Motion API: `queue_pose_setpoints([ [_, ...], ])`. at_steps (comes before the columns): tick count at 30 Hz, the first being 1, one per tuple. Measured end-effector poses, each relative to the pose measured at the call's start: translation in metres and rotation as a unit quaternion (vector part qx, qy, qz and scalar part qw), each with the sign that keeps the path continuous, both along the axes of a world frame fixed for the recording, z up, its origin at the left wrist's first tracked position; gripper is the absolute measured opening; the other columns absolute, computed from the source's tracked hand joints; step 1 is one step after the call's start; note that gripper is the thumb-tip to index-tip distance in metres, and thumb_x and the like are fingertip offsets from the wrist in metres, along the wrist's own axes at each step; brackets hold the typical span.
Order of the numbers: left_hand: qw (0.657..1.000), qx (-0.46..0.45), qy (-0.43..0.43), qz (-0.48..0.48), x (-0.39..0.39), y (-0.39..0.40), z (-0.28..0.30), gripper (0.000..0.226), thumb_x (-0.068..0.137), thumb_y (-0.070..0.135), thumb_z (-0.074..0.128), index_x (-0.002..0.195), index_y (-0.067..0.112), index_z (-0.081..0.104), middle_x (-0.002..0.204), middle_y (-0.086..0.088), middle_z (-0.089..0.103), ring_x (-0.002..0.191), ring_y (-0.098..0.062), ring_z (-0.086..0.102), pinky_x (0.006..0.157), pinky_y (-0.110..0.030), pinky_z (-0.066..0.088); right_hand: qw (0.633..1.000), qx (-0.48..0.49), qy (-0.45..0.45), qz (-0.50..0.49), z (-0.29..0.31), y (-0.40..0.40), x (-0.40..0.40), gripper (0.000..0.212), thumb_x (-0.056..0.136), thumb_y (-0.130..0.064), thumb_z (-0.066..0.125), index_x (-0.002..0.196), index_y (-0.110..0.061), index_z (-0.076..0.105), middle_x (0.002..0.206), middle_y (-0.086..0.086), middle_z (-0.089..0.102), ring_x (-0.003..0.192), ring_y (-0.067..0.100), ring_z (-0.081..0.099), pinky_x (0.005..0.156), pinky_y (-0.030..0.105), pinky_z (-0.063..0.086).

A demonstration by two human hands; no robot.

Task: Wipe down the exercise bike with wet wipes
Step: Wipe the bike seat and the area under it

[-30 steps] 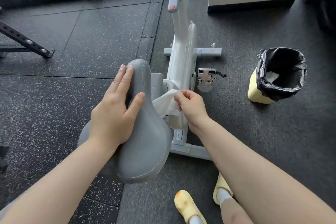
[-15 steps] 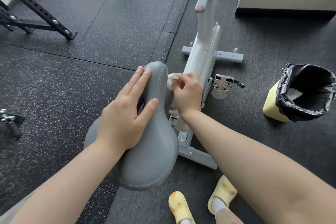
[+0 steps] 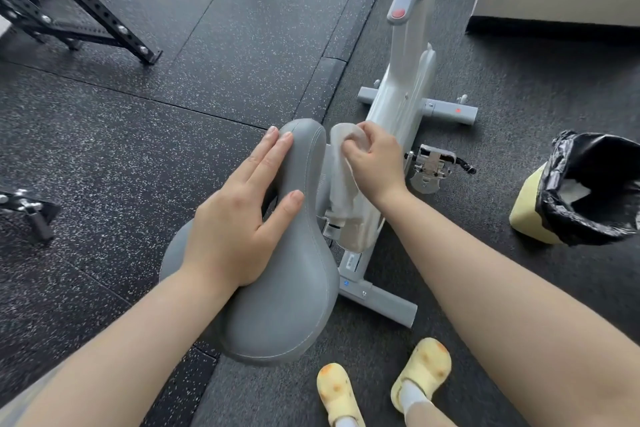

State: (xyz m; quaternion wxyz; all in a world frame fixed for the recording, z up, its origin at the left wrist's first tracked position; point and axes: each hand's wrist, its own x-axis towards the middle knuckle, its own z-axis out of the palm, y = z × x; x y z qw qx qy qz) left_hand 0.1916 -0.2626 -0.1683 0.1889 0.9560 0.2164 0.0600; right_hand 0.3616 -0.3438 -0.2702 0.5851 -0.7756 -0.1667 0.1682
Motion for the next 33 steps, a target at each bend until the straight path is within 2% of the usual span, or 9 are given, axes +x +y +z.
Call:
queue_pose_setpoints([
  [4,1.000,0.000,0.001,0.001,0.001,0.000,0.000,0.064,0.086,0.059,0.036,0.148,0.050,0.021,0.152,0.039,0.013,0.127,0.020,0.024,0.087,-0.027,0.038,0.995,-0.045,-0.079,-0.041,-0.012,0.010,-0.010,0.014,0.081,-0.010,0.062,0.072,-0.016,0.054,0.070,-0.003,0.047,0.066,0.021,0.047,0.059,0.030,0.031],
  [7,1.000,-0.003,-0.001,0.001,0.001,-0.001,0.001,0.065,0.085,0.060,0.035,0.148,0.049,0.022,0.153,0.038,0.013,0.127,0.019,0.024,0.089,-0.028,0.039,0.974,-0.048,-0.217,0.047,-0.025,0.008,-0.031,0.017,0.067,0.003,0.055,0.077,-0.009,0.063,0.085,0.008,0.056,0.074,0.028,0.054,0.061,0.033,0.043],
  [11,1.000,-0.004,-0.004,0.003,0.001,-0.001,0.000,0.065,0.086,0.060,0.036,0.148,0.049,0.022,0.153,0.037,0.014,0.126,0.019,0.026,0.091,-0.029,0.041,0.888,-0.074,-0.402,0.213,-0.049,-0.006,-0.050,0.035,0.080,-0.017,0.051,0.110,-0.006,0.067,0.119,0.015,0.062,0.118,0.029,0.046,0.103,0.043,0.037],
  [15,1.000,-0.005,-0.005,0.005,0.000,-0.001,0.000,0.065,0.086,0.059,0.036,0.149,0.047,0.024,0.153,0.036,0.015,0.129,0.016,0.028,0.091,-0.028,0.040,0.820,-0.093,-0.436,0.358,-0.053,-0.008,-0.042,0.046,0.097,-0.033,0.034,0.130,-0.013,0.057,0.137,0.005,0.056,0.134,0.024,0.044,0.117,0.046,0.019],
  [19,1.000,-0.003,-0.005,0.002,0.000,0.000,0.001,0.065,0.086,0.058,0.037,0.149,0.048,0.023,0.153,0.036,0.015,0.131,0.018,0.025,0.088,-0.026,0.039,0.858,-0.211,-0.388,0.263,-0.052,-0.006,-0.027,0.052,0.100,-0.037,0.024,0.141,-0.015,0.048,0.150,0.003,0.042,0.145,0.022,0.026,0.119,0.042,0.008],
  [25,1.000,-0.001,-0.001,0.001,0.001,0.000,0.000,0.065,0.086,0.058,0.037,0.148,0.048,0.022,0.153,0.036,0.014,0.130,0.019,0.024,0.086,-0.026,0.039,0.831,-0.147,-0.457,0.282,-0.071,-0.023,-0.022,0.046,0.101,-0.030,0.039,0.144,-0.014,0.043,0.152,0.002,0.039,0.144,0.020,0.028,0.119,0.041,0.014],
  [28,1.000,-0.003,-0.001,0.001,0.000,0.000,0.001,0.065,0.086,0.059,0.037,0.148,0.049,0.022,0.153,0.037,0.015,0.127,0.021,0.024,0.086,-0.026,0.039,0.916,-0.141,-0.291,0.238,-0.062,-0.004,-0.001,0.042,0.099,-0.021,0.044,0.141,-0.017,0.048,0.149,0.001,0.043,0.140,0.021,0.036,0.116,0.035,0.014],
  [30,1.000,-0.003,-0.002,0.002,0.000,0.000,0.000,0.065,0.085,0.059,0.036,0.148,0.049,0.023,0.153,0.037,0.015,0.128,0.021,0.023,0.086,-0.026,0.039,0.957,-0.128,-0.137,0.221,-0.046,0.015,0.006,0.033,0.099,-0.019,0.045,0.129,-0.018,0.060,0.136,0.003,0.057,0.127,0.024,0.049,0.103,0.032,0.032],
  [33,1.000,-0.005,0.001,0.005,0.000,-0.001,0.001,0.065,0.085,0.060,0.036,0.148,0.050,0.022,0.153,0.038,0.015,0.127,0.021,0.023,0.088,-0.027,0.039,0.976,-0.157,-0.004,0.152,-0.030,0.029,0.017,0.035,0.101,-0.028,0.045,0.070,-0.019,0.059,0.076,0.003,0.061,0.086,0.030,0.052,0.066,0.034,0.028],
])
